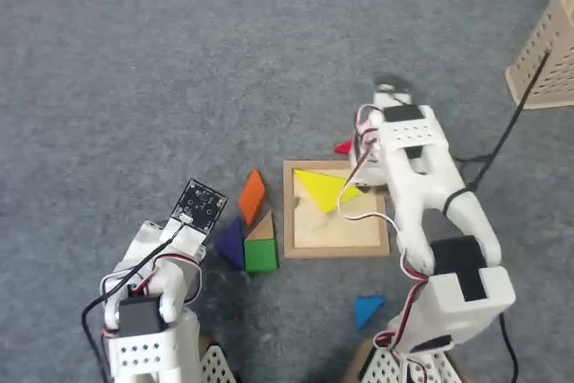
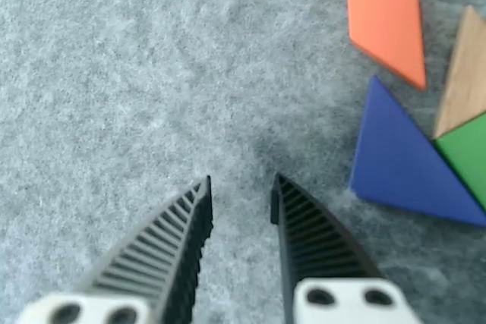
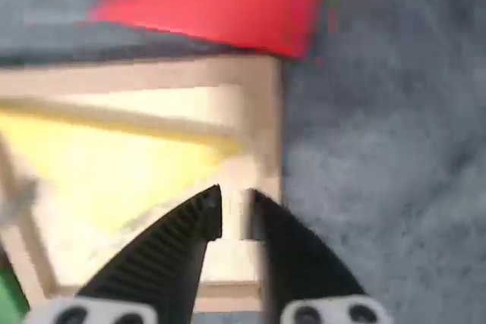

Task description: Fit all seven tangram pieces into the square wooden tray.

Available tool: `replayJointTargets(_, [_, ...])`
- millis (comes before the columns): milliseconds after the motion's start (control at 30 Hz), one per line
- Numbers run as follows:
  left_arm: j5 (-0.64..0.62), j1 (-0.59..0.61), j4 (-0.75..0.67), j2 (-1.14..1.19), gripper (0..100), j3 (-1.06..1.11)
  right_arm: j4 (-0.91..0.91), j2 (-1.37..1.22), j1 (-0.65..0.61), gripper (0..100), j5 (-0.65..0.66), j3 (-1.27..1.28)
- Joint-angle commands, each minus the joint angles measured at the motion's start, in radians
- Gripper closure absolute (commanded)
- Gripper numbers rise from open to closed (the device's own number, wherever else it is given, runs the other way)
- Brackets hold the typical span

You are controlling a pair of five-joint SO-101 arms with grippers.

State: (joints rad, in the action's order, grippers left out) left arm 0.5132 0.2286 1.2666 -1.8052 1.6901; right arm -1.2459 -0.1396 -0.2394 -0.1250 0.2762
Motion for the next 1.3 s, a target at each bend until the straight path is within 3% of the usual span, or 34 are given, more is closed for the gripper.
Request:
replayJointTargets(0, [0.008, -0.006, 0.008, -0.023, 88, -0.005, -0.024, 0.016, -0.062, 99.6, 0.064, -0.077])
replayJointTargets(367, [0.009, -0.006, 0.008, -0.023, 88, -0.005, 0.074, -0.194, -0.11, 99.2, 0.081, -0.163])
replayJointTargets(633, [0.009, -0.006, 0.009, -0.023, 88, -0.005, 0.062, -0.354, -0.036, 99.2, 0.083, -0.368])
replayJointTargets(967, [0.009, -0.006, 0.009, -0.023, 88, -0.005, -0.038, -0.105, -0.019, 99.1, 0.083, -0.405])
replayJointTargets(1167, [0.009, -0.006, 0.009, -0.023, 88, -0.005, -0.05, -0.058, 0.035, 85.1, 0.074, -0.42])
replayJointTargets(1267, [0.009, -0.006, 0.009, -0.023, 88, -0.005, -0.107, -0.065, 0.042, 83.8, 0.058, -0.417])
